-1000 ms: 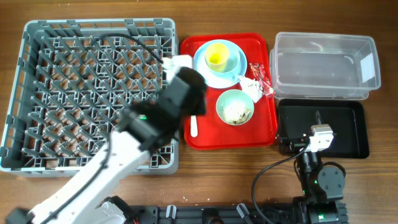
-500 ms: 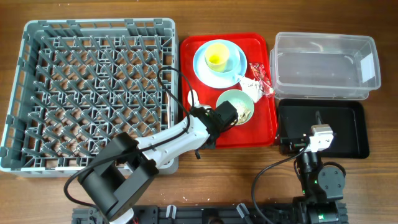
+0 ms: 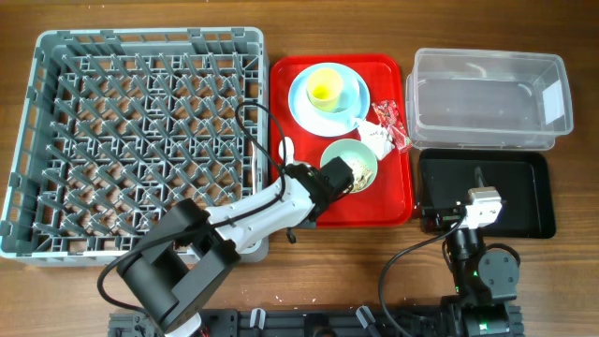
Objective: Sort waste into correct bins and load items into the dishwasher rack
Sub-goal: 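Move the left gripper down to the white spoon on the tray, then close the left gripper on the spoon handle, then carry the spoon into the grey rack and release it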
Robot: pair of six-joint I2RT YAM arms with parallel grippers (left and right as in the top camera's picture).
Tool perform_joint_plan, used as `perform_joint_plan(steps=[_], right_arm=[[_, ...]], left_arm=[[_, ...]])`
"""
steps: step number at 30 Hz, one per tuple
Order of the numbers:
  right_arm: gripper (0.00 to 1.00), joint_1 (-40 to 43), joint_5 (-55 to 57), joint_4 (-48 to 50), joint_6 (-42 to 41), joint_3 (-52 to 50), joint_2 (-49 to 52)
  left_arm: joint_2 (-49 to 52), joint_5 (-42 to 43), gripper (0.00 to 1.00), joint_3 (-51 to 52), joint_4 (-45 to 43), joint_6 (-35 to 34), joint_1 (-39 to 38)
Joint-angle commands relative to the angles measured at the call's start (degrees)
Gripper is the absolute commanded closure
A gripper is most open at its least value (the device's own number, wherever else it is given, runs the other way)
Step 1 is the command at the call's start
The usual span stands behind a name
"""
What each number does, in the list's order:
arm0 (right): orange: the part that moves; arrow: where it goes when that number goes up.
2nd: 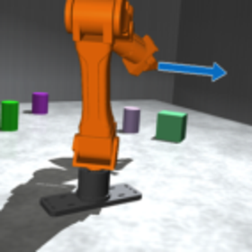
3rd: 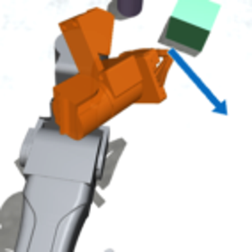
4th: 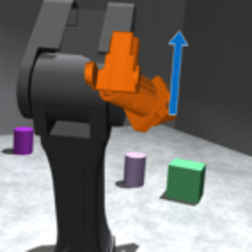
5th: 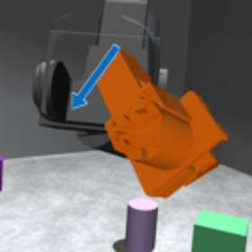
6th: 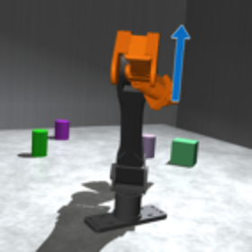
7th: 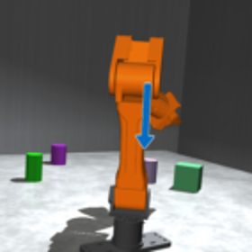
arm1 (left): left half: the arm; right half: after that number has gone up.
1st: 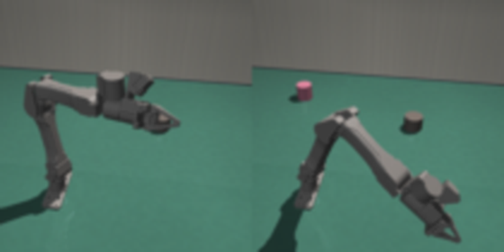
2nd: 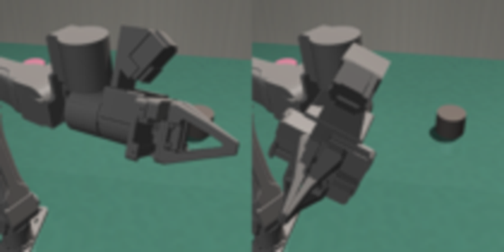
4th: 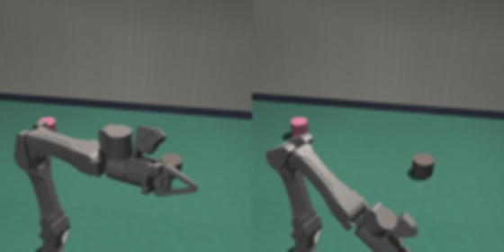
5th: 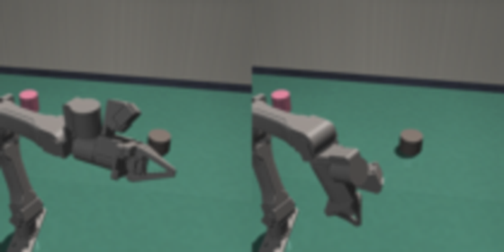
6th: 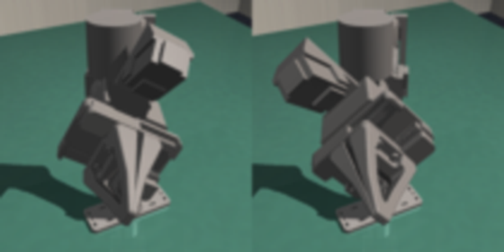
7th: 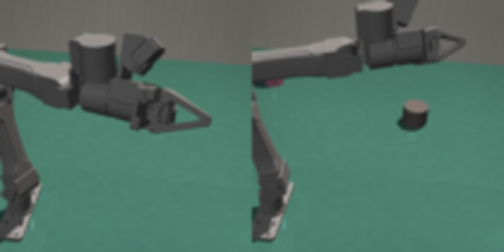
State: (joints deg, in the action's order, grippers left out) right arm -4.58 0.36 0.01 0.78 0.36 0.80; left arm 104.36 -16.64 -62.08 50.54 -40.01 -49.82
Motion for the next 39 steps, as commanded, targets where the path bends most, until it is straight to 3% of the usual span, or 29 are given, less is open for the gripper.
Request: perform_joint_plan(steps=[1, 3, 5, 11, 13, 17, 31, 35, 36, 39], right_arm=[[0.0, -0.1, -0.5, 0.3, 0.6, -0.1, 0.1], [0.0, -0.1, -0.5, 0.3, 0.6, -0.1, 0.1], [0.0, -0.1, -0.4, 0.3, 0.6, -0.1, 0.1], [0.0, -0.1, -0.4, 0.3, 0.5, -0.1, 0.1], [0.0, -0.1, -0.4, 0.3, 0.6, -0.1, 0.1], [0.0, -0.1, -0.4, 0.3, 0.6, -0.1, 0.1], [0.0, -0.1, -0.4, 0.3, 0.6, -0.1, 0.3], [0.0, -0.1, -0.5, 0.3, 0.6, -0.1, 0.3], [0.0, -0.1, -0.5, 0.3, 0.5, -0.1, 0.3], [0.0, -0.1, -0.4, 0.3, 0.6, -0.1, 0.3]], left_arm=[[-4.7, -3.0, 0.86, -7.8, -1.2, -0.8, -0.2], [-5.8, -6.1, 0.79, -8.3, -4.6, -1.2, -0.2], [-3.9, -12.7, 0.74, -7.7, -5.2, -6.4, -0.2], [5.6, -15.0, 0.74, -6.2, -13.1, -8.7, 3.8], [6.7, -14.3, 0.76, -6.2, -13.4, -8.7, 6.2], [7.5, -9.4, 0.88, -6.2, -14.5, -8.4, 7.9], [9.8, -2.4, 0.82, -4.5, -13.5, -8.4, 7.0], [9.8, -1.2, 0.89, -4.5, -13.9, -6.9, 5.2], [9.7, -1.9, 0.96, -4.6, -14.3, -6.7, 4.9], [5.4, -4.8, 0.96, -7.3, -13.0, -3.6, 5.1]])
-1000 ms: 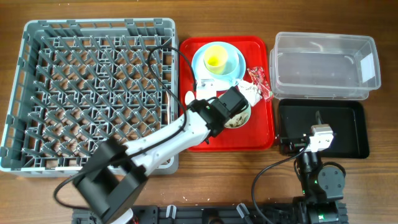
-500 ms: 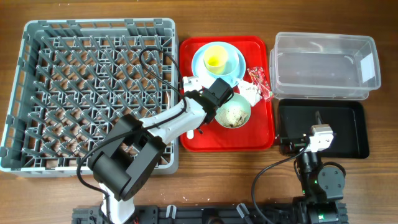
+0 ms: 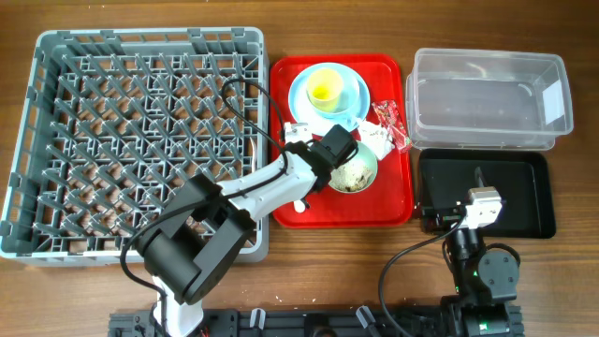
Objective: Sort waste into correct bins and load items into the dishwasher rack
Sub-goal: 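Carry the spoon into the grey rack and release it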
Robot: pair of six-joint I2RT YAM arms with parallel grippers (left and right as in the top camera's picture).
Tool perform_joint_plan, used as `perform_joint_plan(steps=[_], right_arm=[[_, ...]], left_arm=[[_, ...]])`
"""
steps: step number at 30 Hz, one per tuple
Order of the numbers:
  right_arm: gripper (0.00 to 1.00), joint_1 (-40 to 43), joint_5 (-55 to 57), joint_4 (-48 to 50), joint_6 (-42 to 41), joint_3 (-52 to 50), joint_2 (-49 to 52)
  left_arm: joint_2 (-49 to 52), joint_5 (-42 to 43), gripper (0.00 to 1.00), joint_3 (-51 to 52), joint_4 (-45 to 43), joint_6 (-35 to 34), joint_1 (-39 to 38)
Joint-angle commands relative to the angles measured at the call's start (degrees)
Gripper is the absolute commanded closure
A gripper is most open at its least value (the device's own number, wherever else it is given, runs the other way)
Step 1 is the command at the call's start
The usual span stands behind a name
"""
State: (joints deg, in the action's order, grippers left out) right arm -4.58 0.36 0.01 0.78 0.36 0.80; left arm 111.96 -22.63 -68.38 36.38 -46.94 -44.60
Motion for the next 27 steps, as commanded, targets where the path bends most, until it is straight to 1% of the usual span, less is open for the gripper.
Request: perform_joint_plan(steps=[1, 4, 5, 6, 8, 9, 11, 12, 14, 18, 22, 23, 24, 25, 27], right_arm=[[0.0, -0.1, -0.5, 0.3, 0.6, -0.1, 0.3], [0.0, -0.1, -0.5, 0.3, 0.6, -0.1, 0.3], [0.0, -0.1, -0.4, 0.3, 0.6, -0.1, 0.3], [0.0, -0.1, -0.5, 0.3, 0.6, -0.1, 0.3], [0.0, -0.1, -0.4, 0.3, 0.6, -0.1, 0.3], [0.0, -0.1, -0.4, 0.3, 0.5, -0.1, 0.3], [0.0, -0.1, -0.4, 0.3, 0.6, -0.1, 0.3], [0.0, -0.1, -0.5, 0.3, 0.6, -0.1, 0.3], [0.0, -0.1, -0.4, 0.3, 0.6, -0.1, 0.3], [0.0, -0.1, -0.4, 0.3, 0.6, -0.1, 0.3], [0.0, -0.1, -0.4, 0.3, 0.6, -0.1, 0.3], [0.0, -0.1, -0.4, 0.3, 0.6, -0.1, 0.3], [0.0, -0.1, -0.5, 0.3, 0.6, -0.1, 0.3], [0.0, -0.1, -0.4, 0.3, 0.5, -0.1, 0.3], [0.0, -0.1, -0.5, 0.3, 0.6, -0.1, 0.3]], left_arm=[[-4.6, 1.2, 0.96, -2.0, 2.0, 3.9, -0.2], [-17.9, 0.1, 0.96, -3.2, 6.2, 5.5, 0.5], [-21.8, 0.0, 0.96, -3.2, 7.7, 7.3, 1.2], [-26.0, 0.1, 0.96, -3.2, 10.2, 8.0, 2.8], [-30.1, 0.3, 0.96, -3.2, 15.9, 8.0, 6.8], [-30.3, 3.1, 0.96, -3.2, 17.9, 10.0, 9.4], [-28.7, 12.3, 0.96, -1.8, 17.8, 17.8, 14.0], [-27.7, 14.5, 0.96, -1.0, 17.5, 19.9, 15.6], [-24.9, 15.1, 0.96, 0.3, 17.7, 20.9, 18.8], [-22.9, 15.3, 0.96, 0.4, 17.9, 27.2, 21.2], [-22.9, 15.3, 0.96, 1.2, 17.9, 27.3, 21.2], [-22.9, 15.3, 0.91, 1.7, 17.9, 27.3, 21.2], [-22.9, 15.3, 0.77, 1.9, 17.9, 27.3, 21.2], [-22.9, 15.3, 0.66, 2.1, 17.9, 27.3, 21.3], [-23.3, 15.4, 0.59, 1.9, 17.2, 27.2, 21.3]])
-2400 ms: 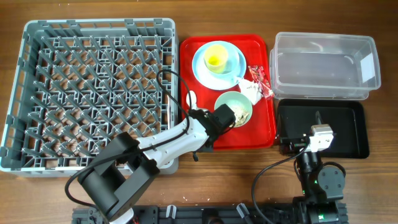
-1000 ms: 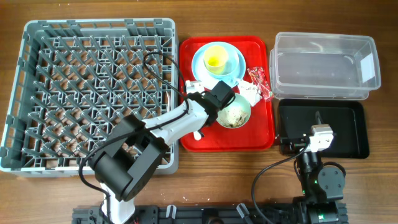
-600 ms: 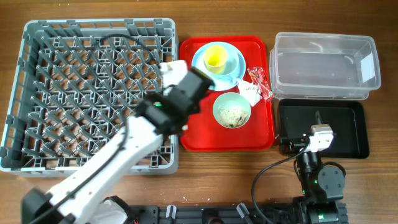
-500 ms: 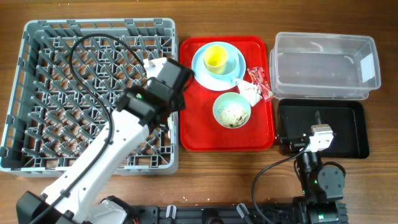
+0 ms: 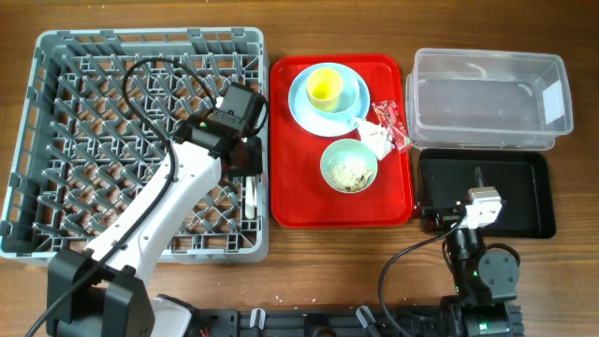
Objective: Sort waste into correct bins and load items into the dishwasher rack
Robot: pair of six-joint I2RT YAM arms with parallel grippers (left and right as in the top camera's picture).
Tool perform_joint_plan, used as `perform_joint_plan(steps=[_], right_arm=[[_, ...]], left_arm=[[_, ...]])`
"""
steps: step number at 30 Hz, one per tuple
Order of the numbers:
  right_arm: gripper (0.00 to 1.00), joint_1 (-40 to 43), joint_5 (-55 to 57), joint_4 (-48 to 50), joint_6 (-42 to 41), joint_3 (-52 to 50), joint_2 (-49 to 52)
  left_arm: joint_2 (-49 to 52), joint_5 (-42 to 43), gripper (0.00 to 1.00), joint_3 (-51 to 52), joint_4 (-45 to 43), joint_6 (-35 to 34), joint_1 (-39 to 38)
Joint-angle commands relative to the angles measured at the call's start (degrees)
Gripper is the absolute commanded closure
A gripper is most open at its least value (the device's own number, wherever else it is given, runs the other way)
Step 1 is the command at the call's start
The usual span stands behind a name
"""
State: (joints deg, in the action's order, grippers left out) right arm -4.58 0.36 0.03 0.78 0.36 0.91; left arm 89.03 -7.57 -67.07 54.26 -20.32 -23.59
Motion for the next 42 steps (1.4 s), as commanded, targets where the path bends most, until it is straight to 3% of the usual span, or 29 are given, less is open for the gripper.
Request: perform_joint_plan(steps=[1, 5, 8, 11, 13, 14, 15, 16, 17, 18, 20, 24, 26, 27, 28, 29, 31, 34, 38, 42], right_arm=[[0.0, -0.1, -0.5, 0.3, 0.6, -0.1, 0.2], [0.0, -0.1, -0.5, 0.3, 0.6, -0.1, 0.2], [0.0, -0.1, -0.4, 0.3, 0.6, -0.1, 0.2], [0.0, -0.1, -3.1, 0.2, 0.3, -0.1, 0.2], [0.0, -0.1, -3.9, 0.0, -3.2, -0.1, 0.4], [0.0, -0.1, -4.3, 0.8, -10.7, 0.0, 0.8], [0.0, -0.1, -5.3, 0.4, -11.6, 0.6, 0.8], [0.0, -0.1, -7.6, -2.9, -10.5, 3.3, 1.0], [0.0, -0.1, -7.9, -8.3, -9.8, 8.6, 2.4], [0.0, -0.1, -8.2, -12.3, -10.6, 15.6, 6.1], [0.0, -0.1, -10.5, -16.1, -13.4, 27.2, 16.2], [0.0, -0.1, -25.8, -46.2, -13.4, 66.3, 51.5], [0.0, -0.1, -33.7, -52.4, -17.2, 77.6, 63.5], [0.03, -0.2, -39.8, -52.5, -19.4, 79.6, 67.1], [0.21, -1.4, -45.7, -49.8, -19.4, 79.8, 70.9], [0.36, -4.2, -42.2, -49.4, -20.5, 79.8, 74.4], [0.47, -10.7, -33.4, -49.2, -21.4, 79.8, 79.1], [0.51, -25.9, -18.8, -41.3, -24.4, 79.8, 89.2], [0.5, -30.5, -23.1, -29.6, -28.7, 79.8, 102.8], [0.49, -31.9, -23.0, -21.2, -29.5, 79.8, 108.8]], left_arm=[[-0.7, 0.3, 0.58, 0.3, -0.9, 0.4, 0.3], [-5.2, 5.0, 0.56, -7.3, -0.8, -3.0, 1.5], [-13.6, 12.0, 0.57, -12.2, -0.8, -7.2, 7.1], [-21.5, 17.1, 0.58, -12.3, 1.7, -7.1, 13.9], [-25.4, 18.1, 0.59, -12.3, 5.4, -6.7, 17.0], [-27.4, 18.0, 0.58, -12.3, 6.9, -6.7, 18.4], [-28.4, 17.5, 0.56, -12.3, 7.2, -6.7, 19.3], [-29.2, 15.4, 0.34, -12.3, 7.6, -6.7, 20.0], [-29.9, 11.2, 0.09, -12.3, 8.6, -6.7, 20.5], [-30.1, 7.3, 0.0, -12.3, 9.3, -6.7, 20.6], [-30.0, 4.8, 0.0, -12.3, 9.8, -6.7, 20.6], [-30.0, 2.1, 0.0, -12.3, 11.6, -6.7, 20.6], [-30.0, -0.6, 0.0, -12.3, 11.6, -6.7, 20.6], [-30.0, -0.7, 0.0, -12.3, 11.9, -6.7, 20.6], [-30.0, -0.6, 0.0, -12.3, 12.2, -6.7, 20.6], [-30.0, -0.7, 0.0, -12.3, 12.5, -6.7, 20.6], [-30.0, -0.6, 0.0, -12.3, 12.5, -6.7, 20.6], [-30.0, -0.6, 0.0, -12.3, 12.5, -6.7, 20.6], [-30.0, -0.6, 0.0, -12.3, 12.5, -6.7, 20.6], [-30.0, -0.7, 0.0, -12.3, 12.5, -6.7, 20.6]])
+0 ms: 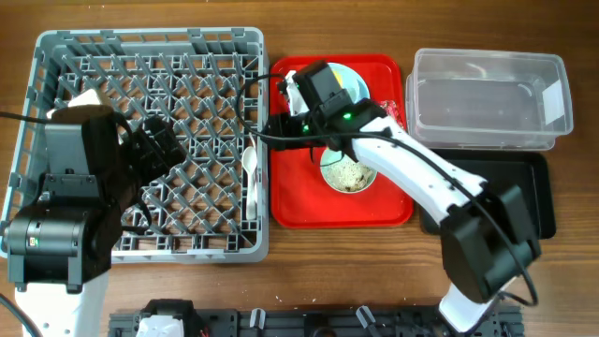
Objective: Sort waste into correct bins and load items into the dishwasher rack
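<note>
A white spoon (251,176) lies in the grey dishwasher rack (150,47), along its right edge. On the red tray (309,211) a pale green bowl (349,174) holds food scraps, and a crumpled wrapper (391,116) lies beside it. My right gripper (298,89) hangs over the tray's back left, covering most of the light blue plate (356,82) and the yellow cup on it; its jaws are not visible. My left gripper (157,148) is over the middle left of the rack, dark and hard to read.
A clear plastic bin (491,98) stands at the back right. A black tray (524,192) lies in front of it, partly under my right arm. My left arm's bulk covers the rack's front left corner.
My left arm has drawn back from the rack's right edge to its left side, leaving the spoon there. My right arm has moved from its place by the black tray to over the plate and cup.
My left gripper was at the white spoon on the tray beside the bowl, then still beside the bowl. Then it was over the rack's right edge with the spoon below it. Now the spoon lies in the rack and my right arm is over the tray.
</note>
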Robot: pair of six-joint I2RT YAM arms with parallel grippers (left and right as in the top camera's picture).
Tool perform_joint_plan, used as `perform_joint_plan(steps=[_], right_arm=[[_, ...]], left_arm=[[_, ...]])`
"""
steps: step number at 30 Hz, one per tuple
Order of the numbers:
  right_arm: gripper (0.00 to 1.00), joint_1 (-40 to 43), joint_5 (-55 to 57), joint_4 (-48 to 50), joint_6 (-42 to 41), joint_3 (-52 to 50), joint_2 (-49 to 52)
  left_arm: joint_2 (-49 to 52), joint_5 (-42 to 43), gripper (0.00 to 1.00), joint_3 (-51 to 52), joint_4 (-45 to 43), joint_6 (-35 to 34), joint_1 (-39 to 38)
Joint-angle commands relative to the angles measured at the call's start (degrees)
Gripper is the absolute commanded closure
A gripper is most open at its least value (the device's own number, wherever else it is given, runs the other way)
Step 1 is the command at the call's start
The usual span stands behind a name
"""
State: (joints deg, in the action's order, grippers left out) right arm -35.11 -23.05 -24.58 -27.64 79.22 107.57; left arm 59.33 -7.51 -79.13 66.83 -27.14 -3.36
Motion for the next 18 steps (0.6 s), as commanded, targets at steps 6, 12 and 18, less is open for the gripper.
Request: perform_joint_plan(steps=[6, 12, 18], right_arm=[[0.78, -4.9, 9.9, 5.9, -8.5, 0.9, 5.9], [0.95, -7.5, 9.9, 8.8, -15.2, 0.9, 7.5], [0.96, -9.4, 10.2, 10.9, -19.6, 0.9, 7.6]], left_arm=[[-0.3, -0.7, 0.0, -0.2, -0.1, 0.1, 0.4], [-0.3, -0.7, 0.0, -0.2, -0.1, 0.1, 0.4], [-0.3, -0.7, 0.0, -0.2, -0.1, 0.1, 0.4]])
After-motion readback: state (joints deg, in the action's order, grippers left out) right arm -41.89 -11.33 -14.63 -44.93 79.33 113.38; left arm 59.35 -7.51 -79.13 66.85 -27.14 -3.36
